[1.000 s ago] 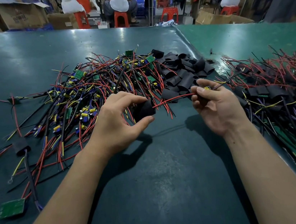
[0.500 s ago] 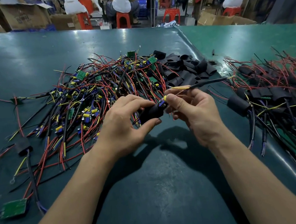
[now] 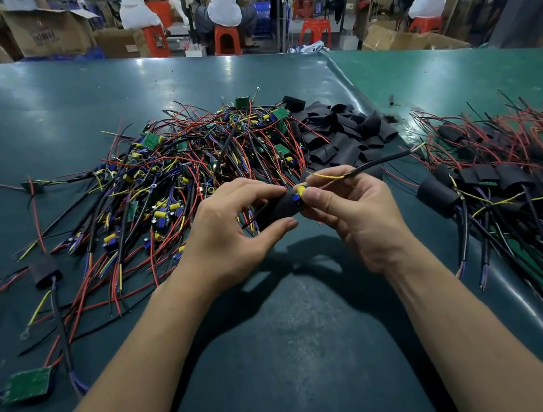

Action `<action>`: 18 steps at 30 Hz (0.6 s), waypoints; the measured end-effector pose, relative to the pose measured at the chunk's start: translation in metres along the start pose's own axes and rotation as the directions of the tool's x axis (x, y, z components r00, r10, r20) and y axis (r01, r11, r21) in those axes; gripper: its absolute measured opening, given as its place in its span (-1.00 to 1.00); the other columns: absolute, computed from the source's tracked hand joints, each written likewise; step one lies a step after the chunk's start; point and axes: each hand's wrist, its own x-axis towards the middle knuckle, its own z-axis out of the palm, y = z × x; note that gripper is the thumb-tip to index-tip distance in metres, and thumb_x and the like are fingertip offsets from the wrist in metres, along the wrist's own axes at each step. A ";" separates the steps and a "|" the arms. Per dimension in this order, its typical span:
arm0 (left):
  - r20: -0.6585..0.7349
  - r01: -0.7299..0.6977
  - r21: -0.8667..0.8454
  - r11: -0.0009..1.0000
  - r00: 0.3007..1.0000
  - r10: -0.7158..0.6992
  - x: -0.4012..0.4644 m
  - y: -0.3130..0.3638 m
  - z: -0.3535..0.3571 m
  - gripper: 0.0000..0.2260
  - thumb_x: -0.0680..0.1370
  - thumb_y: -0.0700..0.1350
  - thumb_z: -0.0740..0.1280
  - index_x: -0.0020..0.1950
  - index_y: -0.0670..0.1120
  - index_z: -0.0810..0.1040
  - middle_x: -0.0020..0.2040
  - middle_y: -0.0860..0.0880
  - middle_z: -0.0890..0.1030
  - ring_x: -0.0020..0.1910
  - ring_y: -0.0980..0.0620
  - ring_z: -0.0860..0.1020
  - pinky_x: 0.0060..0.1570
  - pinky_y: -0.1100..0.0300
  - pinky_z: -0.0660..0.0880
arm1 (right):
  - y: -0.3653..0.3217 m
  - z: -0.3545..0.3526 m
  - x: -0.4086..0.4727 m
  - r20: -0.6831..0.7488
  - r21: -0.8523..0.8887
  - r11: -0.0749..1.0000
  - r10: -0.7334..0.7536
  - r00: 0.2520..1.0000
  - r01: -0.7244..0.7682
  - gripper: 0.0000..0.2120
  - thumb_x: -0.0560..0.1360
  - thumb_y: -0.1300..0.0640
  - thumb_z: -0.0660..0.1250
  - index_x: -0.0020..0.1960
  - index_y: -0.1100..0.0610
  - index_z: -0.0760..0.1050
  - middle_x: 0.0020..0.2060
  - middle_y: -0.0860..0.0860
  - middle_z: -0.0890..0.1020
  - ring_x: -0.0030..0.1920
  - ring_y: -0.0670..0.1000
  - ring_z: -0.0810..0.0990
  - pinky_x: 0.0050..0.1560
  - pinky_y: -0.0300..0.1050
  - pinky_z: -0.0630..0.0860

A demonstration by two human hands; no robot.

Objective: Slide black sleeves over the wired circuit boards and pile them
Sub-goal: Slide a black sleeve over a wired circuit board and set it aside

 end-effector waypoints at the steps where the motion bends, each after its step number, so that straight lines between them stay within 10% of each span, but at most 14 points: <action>1: 0.000 -0.002 -0.003 1.000 1.000 0.002 0.000 0.000 0.000 -0.67 0.39 -0.09 0.58 0.12 -0.10 0.66 0.03 0.00 0.65 0.04 0.02 0.59 0.06 0.22 0.49 | 0.001 0.000 0.000 0.008 -0.015 1.000 0.004 1.000 -0.004 -0.77 0.25 0.26 0.49 -0.12 0.21 0.56 -0.24 0.06 0.69 -0.18 0.00 0.68 -0.13 -0.18 0.61; 18: -0.106 -0.042 0.011 0.999 0.993 0.043 0.000 0.004 0.002 -0.70 0.37 -0.18 0.59 0.07 -0.14 0.68 0.02 0.00 0.67 0.03 0.04 0.62 0.07 0.14 0.55 | 0.003 0.001 0.000 0.011 -0.089 0.994 0.066 0.998 -0.064 -0.80 0.30 0.04 0.48 -0.16 0.14 0.69 -0.15 0.05 0.73 -0.19 -0.05 0.67 -0.23 -0.16 0.61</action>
